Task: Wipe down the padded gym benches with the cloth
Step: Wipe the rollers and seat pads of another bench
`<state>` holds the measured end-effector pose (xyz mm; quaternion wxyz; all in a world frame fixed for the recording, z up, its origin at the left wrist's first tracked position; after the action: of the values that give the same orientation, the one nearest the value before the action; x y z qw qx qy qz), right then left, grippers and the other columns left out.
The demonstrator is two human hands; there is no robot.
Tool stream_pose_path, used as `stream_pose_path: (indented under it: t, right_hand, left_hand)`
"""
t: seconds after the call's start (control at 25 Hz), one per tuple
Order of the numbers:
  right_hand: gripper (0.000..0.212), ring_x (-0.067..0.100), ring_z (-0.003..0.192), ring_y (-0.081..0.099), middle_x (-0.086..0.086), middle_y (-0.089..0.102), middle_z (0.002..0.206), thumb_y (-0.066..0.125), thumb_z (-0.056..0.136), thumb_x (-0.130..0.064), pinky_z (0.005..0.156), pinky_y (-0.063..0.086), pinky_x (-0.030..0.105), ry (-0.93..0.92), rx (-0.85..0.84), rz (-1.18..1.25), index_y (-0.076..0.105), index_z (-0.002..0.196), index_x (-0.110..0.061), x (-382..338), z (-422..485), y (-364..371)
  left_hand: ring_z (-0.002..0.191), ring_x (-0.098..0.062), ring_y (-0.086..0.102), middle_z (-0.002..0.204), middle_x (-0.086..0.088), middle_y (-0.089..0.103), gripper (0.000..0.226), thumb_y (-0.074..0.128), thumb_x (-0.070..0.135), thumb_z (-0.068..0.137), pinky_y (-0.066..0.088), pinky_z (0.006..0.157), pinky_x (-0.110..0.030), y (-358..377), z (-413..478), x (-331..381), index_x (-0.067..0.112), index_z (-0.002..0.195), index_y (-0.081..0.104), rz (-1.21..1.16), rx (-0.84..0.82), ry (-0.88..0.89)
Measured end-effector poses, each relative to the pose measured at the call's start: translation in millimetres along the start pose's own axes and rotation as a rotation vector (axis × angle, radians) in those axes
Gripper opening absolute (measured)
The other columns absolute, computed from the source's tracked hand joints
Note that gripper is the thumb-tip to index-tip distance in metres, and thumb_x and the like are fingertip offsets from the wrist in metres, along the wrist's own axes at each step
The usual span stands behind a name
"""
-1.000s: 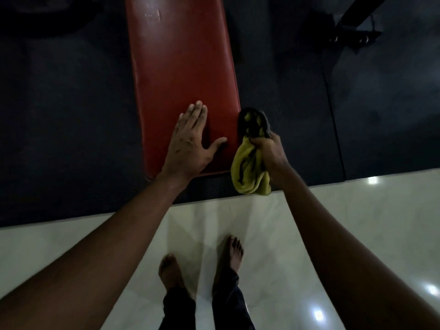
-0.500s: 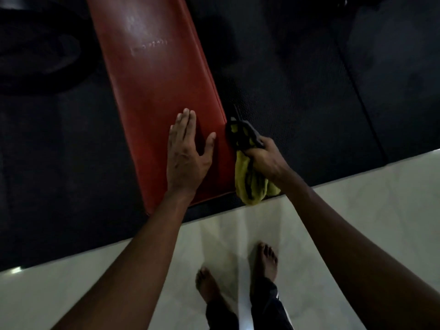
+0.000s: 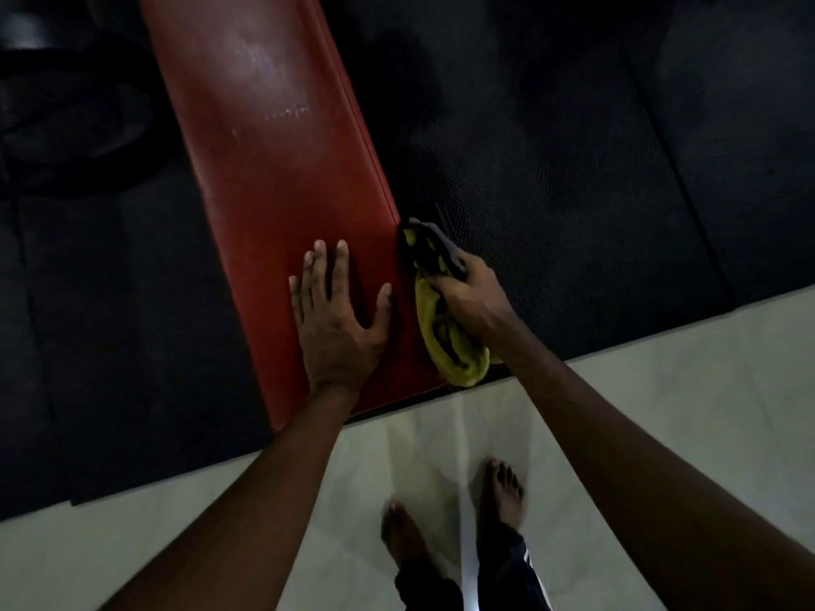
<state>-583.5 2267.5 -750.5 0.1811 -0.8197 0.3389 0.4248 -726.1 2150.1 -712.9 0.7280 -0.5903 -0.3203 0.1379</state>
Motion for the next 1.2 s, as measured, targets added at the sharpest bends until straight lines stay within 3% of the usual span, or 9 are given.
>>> stream_pose_path:
  t: [0.12,0.28,0.48,0.64,0.76,0.88,1.2]
  right_hand:
    - [0.048,0.012,0.102,0.068,-0.009,0.072,0.11,0.065,0.088,-0.035,0.096,0.055,0.043,-0.027,0.021,-0.015,0.061,0.135,-0.027,-28.2,34.4,2.8]
    - [0.058,0.023,0.106,0.07,0.002,0.074,0.111,0.07,0.074,-0.039,0.098,0.055,0.049,0.056,-0.015,0.049,0.067,0.128,-0.016,-5.2,37.7,-8.1]
    - [0.066,0.018,0.111,0.068,-0.003,0.071,0.121,0.069,0.075,-0.048,0.099,0.055,0.046,0.098,-0.037,-0.051,0.059,0.138,-0.029,-3.1,40.1,-6.9]
    - [0.058,0.012,0.105,0.068,-0.009,0.07,0.117,0.061,0.084,-0.044,0.096,0.056,0.044,0.067,0.038,-0.135,0.057,0.14,-0.031,-44.7,71.4,-2.7]
    - [0.05,0.016,0.098,0.071,-0.004,0.074,0.107,0.062,0.084,-0.041,0.093,0.058,0.05,0.135,0.061,-0.113,0.063,0.132,-0.025,-30.5,58.6,-4.7]
    - [0.054,0.016,0.101,0.071,-0.004,0.074,0.11,0.063,0.082,-0.046,0.095,0.057,0.05,0.202,0.054,-0.12,0.062,0.132,-0.026,-9.1,33.0,-6.4]
    - [0.041,0.01,0.099,0.067,-0.009,0.069,0.109,0.061,0.092,-0.029,0.092,0.056,0.04,0.06,0.082,-0.179,0.058,0.133,-0.026,-66.6,110.6,-3.9]
  left_hand:
    - [0.152,-0.024,0.022,0.162,-0.011,0.03,0.073,0.044,0.059,0.098,0.015,0.125,-0.045,0.7,-1.6,0.0,0.015,0.155,0.033,0.02,0.005,0.001]
    - [0.149,-0.027,0.028,0.158,-0.012,0.036,0.065,0.046,0.052,0.1,0.02,0.123,-0.046,-0.9,-1.4,-0.3,0.013,0.151,0.041,-0.052,0.015,-0.024]
    - [0.147,-0.027,0.032,0.155,-0.01,0.042,0.059,0.048,0.049,0.099,0.021,0.123,-0.042,-0.7,-0.4,-3.9,0.014,0.147,0.047,-0.088,-0.001,-0.066]
    - [0.146,-0.023,0.032,0.154,-0.005,0.043,0.057,0.052,0.049,0.096,0.022,0.117,-0.041,-10.2,8.8,-2.6,0.019,0.143,0.049,-0.229,-0.038,-0.168]
    - [0.151,-0.019,0.021,0.161,-0.003,0.032,0.061,0.049,0.045,0.1,0.014,0.122,-0.039,-16.0,51.6,-8.5,0.018,0.153,0.037,-0.308,-0.058,-0.163]
    - [0.155,-0.019,0.007,0.167,-0.005,0.018,0.067,0.041,0.047,0.104,0.008,0.126,-0.044,-8.9,114.0,-25.0,0.015,0.159,0.02,-0.234,-0.118,-0.085]
    - [0.154,-0.02,0.013,0.165,-0.006,0.022,0.067,0.038,0.047,0.103,0.011,0.126,-0.041,2.4,124.8,-28.4,0.012,0.158,0.024,-0.093,-0.064,-0.058]
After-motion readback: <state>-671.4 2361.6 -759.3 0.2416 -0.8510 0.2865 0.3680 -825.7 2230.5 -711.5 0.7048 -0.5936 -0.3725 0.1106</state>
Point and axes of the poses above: each hand's wrist, its own z-axis towards the middle knuckle, its own y-axis out of the palm, x = y × z, the point moved 7 cm from there along z, towards the middle knuckle
